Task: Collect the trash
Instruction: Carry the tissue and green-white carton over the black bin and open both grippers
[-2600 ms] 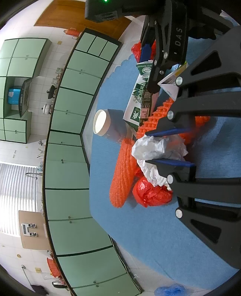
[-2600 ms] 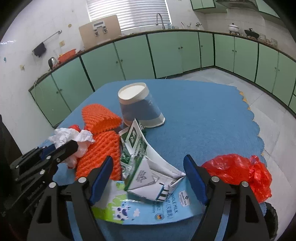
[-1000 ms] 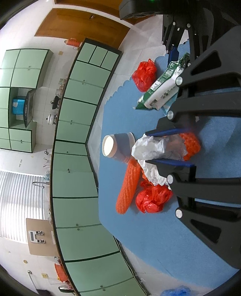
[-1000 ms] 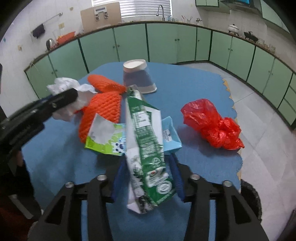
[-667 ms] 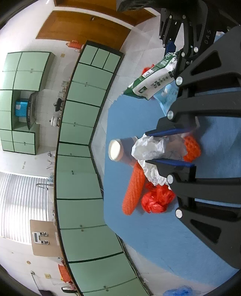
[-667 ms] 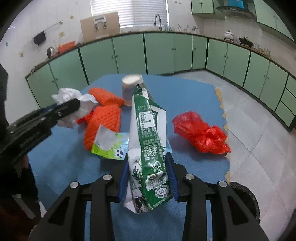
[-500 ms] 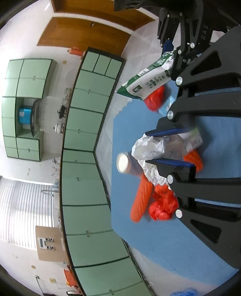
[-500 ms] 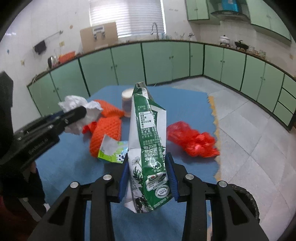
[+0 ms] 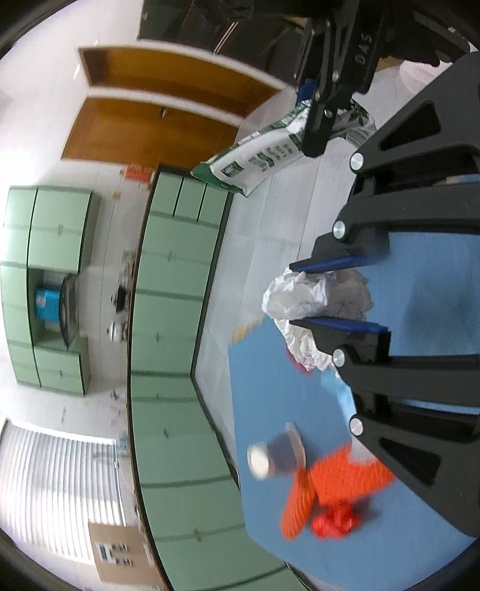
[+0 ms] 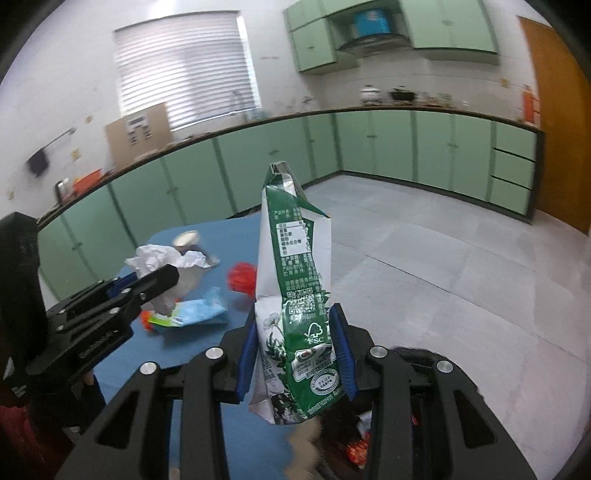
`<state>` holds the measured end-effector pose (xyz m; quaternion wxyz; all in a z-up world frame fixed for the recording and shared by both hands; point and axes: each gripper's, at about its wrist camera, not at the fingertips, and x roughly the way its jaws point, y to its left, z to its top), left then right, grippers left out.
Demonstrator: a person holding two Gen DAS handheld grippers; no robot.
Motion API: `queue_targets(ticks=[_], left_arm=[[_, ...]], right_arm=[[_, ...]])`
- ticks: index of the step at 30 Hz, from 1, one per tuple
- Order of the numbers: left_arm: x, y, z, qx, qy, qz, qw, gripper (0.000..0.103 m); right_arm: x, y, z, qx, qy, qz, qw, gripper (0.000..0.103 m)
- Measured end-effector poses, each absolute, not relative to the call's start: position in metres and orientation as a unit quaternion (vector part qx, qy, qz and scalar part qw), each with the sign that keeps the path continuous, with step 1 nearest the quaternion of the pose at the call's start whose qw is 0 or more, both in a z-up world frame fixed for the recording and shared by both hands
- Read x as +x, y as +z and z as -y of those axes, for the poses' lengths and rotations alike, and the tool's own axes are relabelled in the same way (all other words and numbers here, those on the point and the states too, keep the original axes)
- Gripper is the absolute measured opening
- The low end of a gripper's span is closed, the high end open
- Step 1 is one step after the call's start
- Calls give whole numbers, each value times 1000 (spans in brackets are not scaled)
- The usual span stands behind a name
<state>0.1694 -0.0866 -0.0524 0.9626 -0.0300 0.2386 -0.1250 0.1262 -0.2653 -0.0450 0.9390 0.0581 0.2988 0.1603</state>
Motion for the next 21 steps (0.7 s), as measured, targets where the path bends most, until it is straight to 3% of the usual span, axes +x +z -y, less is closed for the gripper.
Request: queue_targets(ticks=[16,18,21], left_arm=[[204,-97,198,-16,-242,-285,927,24],[207,-101,205,-15,-247,-290,925,30],[210,-103,210,-14,-257,-294,921,49]], right_arm=[[127,-113,358,93,30,-364,926,37],[132,-124,365,94,22,-374,922,38],[136,-138,373,83,2,-388,918,46]])
